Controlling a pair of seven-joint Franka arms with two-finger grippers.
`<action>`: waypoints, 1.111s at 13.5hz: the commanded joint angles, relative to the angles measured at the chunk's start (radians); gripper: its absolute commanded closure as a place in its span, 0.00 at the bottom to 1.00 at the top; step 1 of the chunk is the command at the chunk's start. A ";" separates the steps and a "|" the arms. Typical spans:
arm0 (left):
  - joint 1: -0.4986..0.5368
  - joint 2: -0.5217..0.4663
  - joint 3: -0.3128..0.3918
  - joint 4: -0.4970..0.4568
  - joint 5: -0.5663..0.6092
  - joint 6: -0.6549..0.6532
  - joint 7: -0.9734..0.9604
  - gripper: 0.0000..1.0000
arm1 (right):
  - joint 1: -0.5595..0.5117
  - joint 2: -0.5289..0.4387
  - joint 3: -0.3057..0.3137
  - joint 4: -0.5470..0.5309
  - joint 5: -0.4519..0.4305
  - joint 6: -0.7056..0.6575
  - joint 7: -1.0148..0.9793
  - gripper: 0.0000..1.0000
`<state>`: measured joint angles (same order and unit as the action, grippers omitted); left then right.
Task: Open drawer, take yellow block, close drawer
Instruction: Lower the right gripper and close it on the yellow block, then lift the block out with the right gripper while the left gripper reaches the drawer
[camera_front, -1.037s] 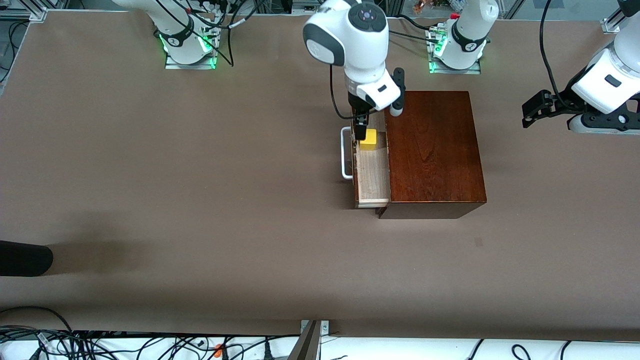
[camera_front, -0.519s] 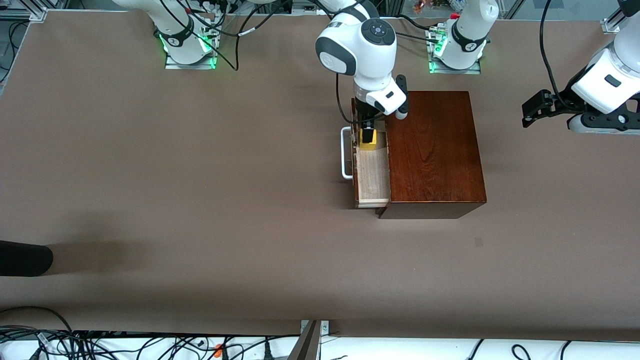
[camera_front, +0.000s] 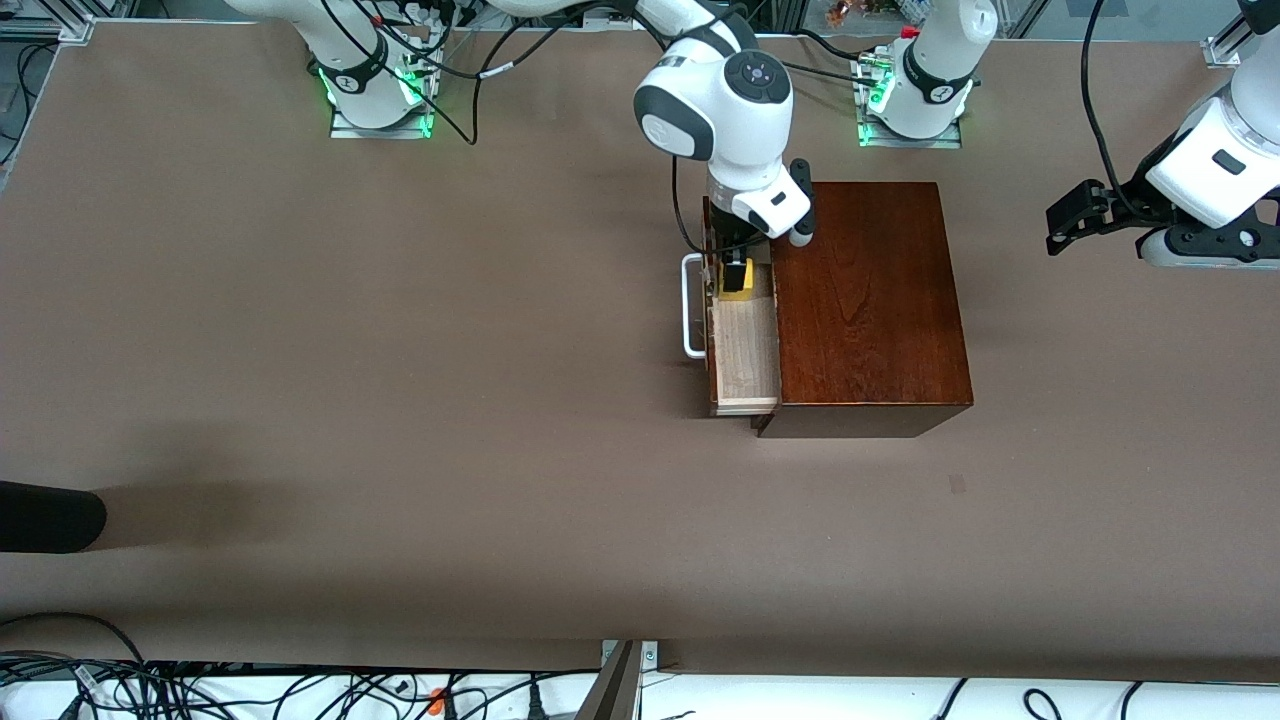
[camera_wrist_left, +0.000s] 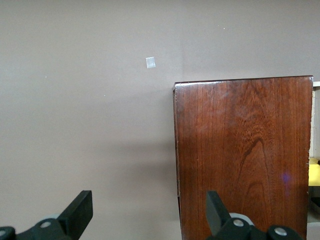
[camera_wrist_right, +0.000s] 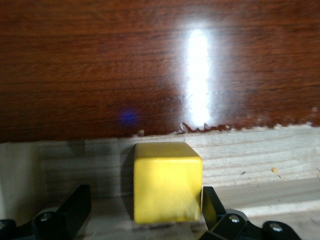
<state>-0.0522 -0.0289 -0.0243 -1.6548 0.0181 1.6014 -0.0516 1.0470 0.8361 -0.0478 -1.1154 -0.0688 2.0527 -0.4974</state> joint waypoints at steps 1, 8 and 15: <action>0.006 0.017 0.004 0.021 -0.009 -0.012 0.015 0.00 | 0.005 0.031 -0.009 0.037 -0.014 0.032 0.003 0.01; 0.029 0.026 0.011 0.023 -0.009 -0.011 0.013 0.00 | -0.007 0.015 -0.018 0.039 -0.003 0.012 0.048 1.00; 0.034 0.029 0.011 0.023 -0.009 -0.018 0.019 0.00 | -0.038 -0.086 -0.010 0.144 0.017 -0.205 0.057 1.00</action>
<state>-0.0280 -0.0125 -0.0131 -1.6548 0.0181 1.6014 -0.0520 1.0300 0.8079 -0.0664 -0.9850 -0.0678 1.9166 -0.4516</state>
